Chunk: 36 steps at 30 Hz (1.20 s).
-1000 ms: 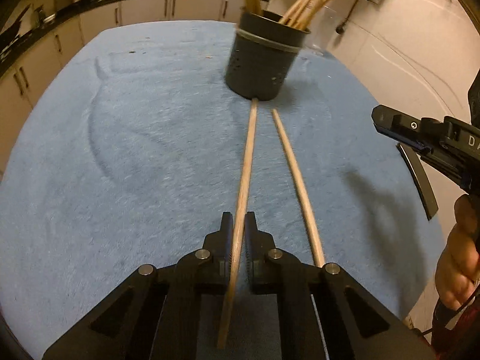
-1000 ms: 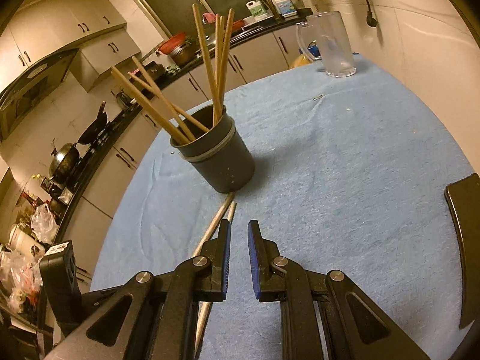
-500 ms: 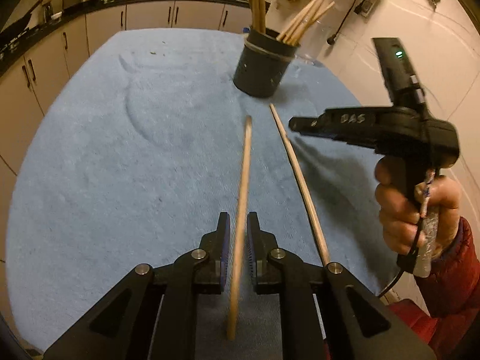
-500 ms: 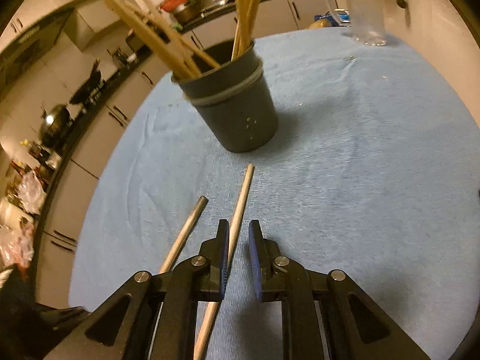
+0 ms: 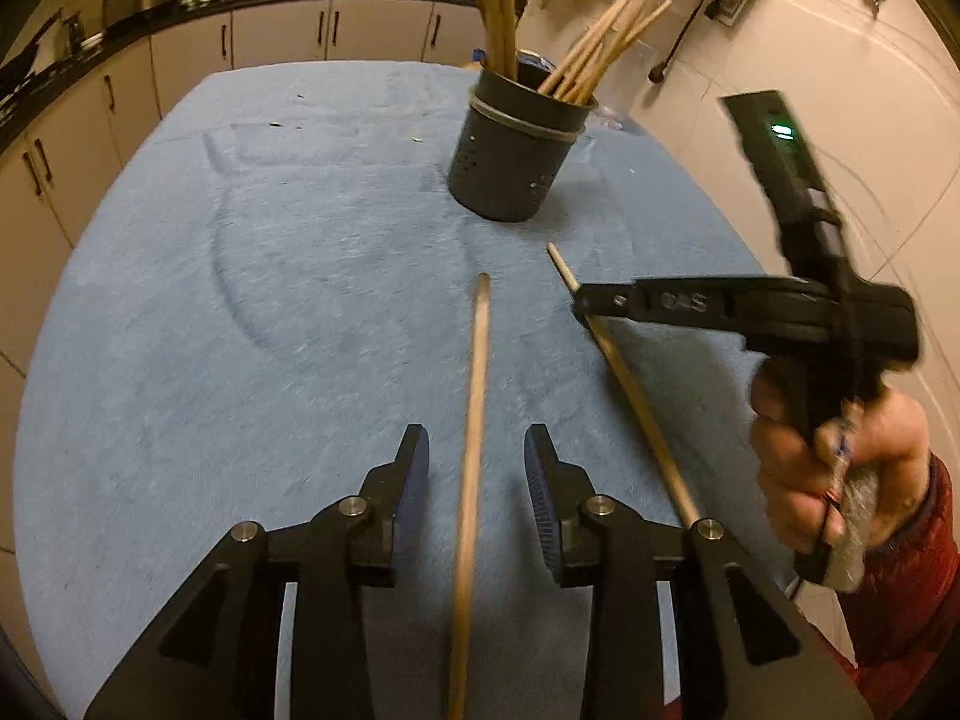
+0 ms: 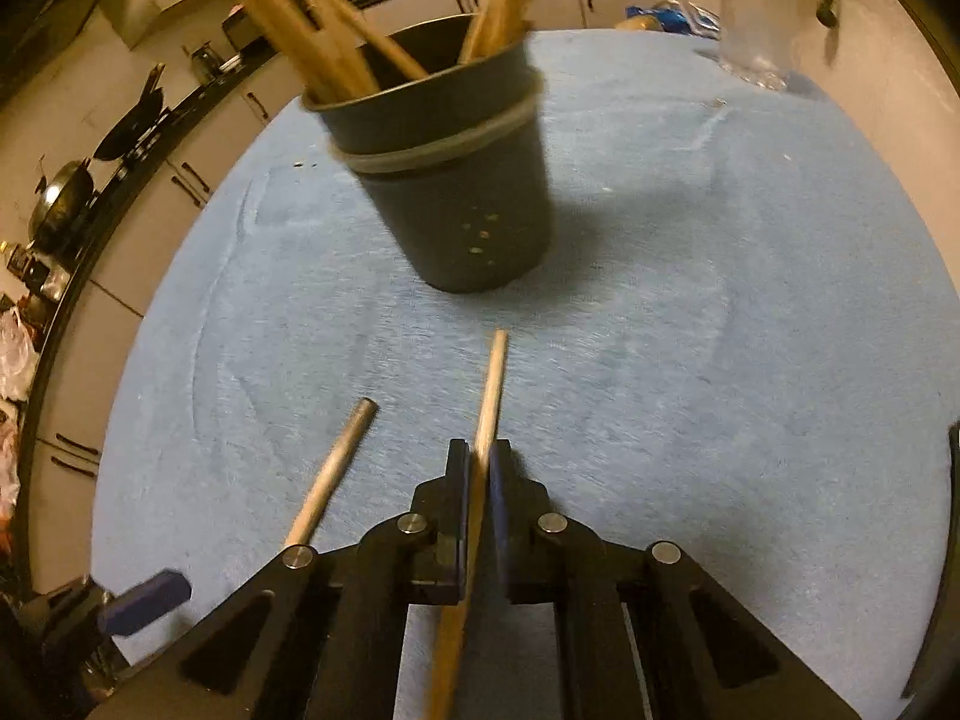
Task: Organize utensils
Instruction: 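Return the left tool to grasp a chopstick while the right tool grasps another, then carry the left tool's chopstick above the black cup while the right tool carries its chopstick there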
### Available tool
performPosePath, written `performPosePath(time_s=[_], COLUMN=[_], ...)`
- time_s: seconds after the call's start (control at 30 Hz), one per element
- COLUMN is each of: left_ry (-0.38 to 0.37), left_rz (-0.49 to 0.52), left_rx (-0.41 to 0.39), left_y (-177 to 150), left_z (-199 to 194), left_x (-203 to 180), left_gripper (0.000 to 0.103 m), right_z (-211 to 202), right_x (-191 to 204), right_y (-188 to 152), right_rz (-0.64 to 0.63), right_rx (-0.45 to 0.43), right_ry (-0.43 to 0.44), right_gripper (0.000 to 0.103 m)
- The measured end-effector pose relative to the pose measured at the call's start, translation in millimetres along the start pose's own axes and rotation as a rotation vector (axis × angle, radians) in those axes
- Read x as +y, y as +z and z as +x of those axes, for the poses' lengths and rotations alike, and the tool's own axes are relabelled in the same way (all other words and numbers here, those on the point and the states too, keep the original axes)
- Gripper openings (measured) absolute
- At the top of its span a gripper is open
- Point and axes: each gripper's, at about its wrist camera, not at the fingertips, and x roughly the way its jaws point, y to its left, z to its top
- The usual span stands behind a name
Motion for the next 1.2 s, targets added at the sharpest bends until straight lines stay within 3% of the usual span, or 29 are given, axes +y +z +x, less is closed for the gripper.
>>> performPosePath(time_s=[0.13,0.2,0.4,0.6,0.7,0.83,0.97,1.2], left_ry=[0.038,0.058,0.134,0.157,0.124,0.066,0.028,0.038], left_rz=[0.045,0.058,0.077,0.091,0.063,0.027,0.008,0.015], left_rx=[0.047,0.069,0.104,0.113,0.096,0.021,-0.097,-0.28], left_y=[14,19,41,53,50,49,54,56], left_z=[26,36,58,67,62,41,3,-58], left_x=[-12,-16,-23,-26,-21,-14,-13,-17], left_gripper=[0.031,0.022,0.008,0.007,0.007,0.007,0.007,0.007], right_z=[-10,-13,-15,-9,-9,-17,-47,-98], right_x=[-17,-25,-34,-24,-24,-24,-16,1], right_y=[-8,-12,-13,-5,-5,-8,-6,-9], right_rz=[0.035,0.049,0.038,0.008,0.008,0.023,0.003,-0.024], right_rx=[0.002,0.005,0.024,0.045,0.043,0.012,-0.095,-0.288], right_ry=[0.022,0.031,0.029,-0.008,-0.006,0.051,0.088,0.161], right_gripper=[0.007,0.007,0.007,0.008,0.007,0.007,0.007,0.007])
